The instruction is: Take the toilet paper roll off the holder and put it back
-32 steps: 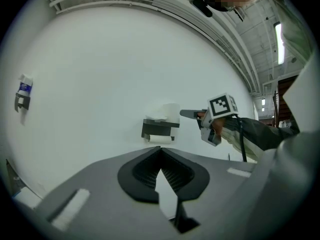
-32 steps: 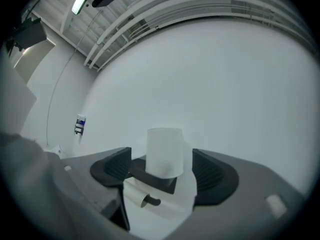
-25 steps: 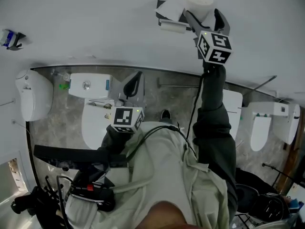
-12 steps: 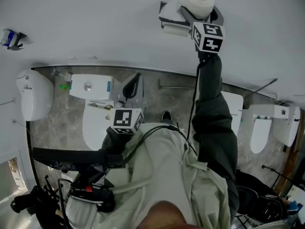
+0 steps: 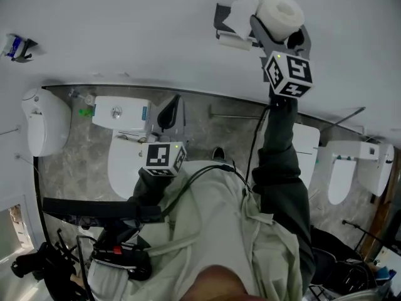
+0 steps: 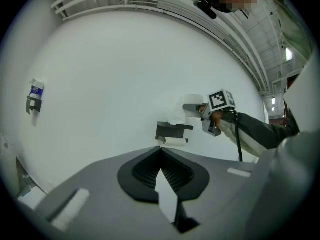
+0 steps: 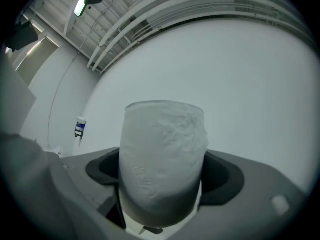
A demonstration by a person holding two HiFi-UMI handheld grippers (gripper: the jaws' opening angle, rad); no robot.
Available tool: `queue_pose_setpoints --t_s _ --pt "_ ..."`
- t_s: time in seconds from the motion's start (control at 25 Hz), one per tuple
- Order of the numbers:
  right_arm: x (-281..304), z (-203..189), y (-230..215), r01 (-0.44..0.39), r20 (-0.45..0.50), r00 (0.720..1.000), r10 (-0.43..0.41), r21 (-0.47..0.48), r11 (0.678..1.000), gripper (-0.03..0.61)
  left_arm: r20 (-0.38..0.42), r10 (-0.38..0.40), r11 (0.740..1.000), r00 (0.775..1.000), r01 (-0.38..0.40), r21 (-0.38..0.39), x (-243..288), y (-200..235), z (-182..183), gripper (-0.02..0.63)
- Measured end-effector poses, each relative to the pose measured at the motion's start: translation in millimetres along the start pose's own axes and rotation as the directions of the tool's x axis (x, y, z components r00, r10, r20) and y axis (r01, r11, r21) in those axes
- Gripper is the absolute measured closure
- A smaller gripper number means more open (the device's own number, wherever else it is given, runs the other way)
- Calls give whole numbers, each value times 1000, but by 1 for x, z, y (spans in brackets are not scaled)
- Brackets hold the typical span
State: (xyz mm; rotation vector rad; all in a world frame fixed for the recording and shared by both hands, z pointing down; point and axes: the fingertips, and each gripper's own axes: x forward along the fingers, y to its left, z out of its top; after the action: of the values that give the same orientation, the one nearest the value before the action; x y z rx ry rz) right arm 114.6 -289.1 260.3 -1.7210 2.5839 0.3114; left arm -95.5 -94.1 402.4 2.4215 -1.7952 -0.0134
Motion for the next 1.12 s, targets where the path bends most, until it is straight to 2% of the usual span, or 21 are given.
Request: queue_pose_setpoints --t_s 0.36,0.8,0.96,1.12 --pt "-109 1 29 33 32 999 -35 45 998 132 -8 -63 998 998 63 -1 6 -15 -4 607" --pt "-177 -24 75 43 -3 999 -43 83 996 132 -29 -149 989 988 149 -15 18 -31 -13 607" --pt "-200 -46 97 45 -35 999 -41 147 988 132 -31 -163 987 986 163 -16 19 -32 -14 607" --pt "-210 -65 116 29 -73 997 -19 140 990 130 -31 -176 984 984 175 -14 20 -33 -13 607"
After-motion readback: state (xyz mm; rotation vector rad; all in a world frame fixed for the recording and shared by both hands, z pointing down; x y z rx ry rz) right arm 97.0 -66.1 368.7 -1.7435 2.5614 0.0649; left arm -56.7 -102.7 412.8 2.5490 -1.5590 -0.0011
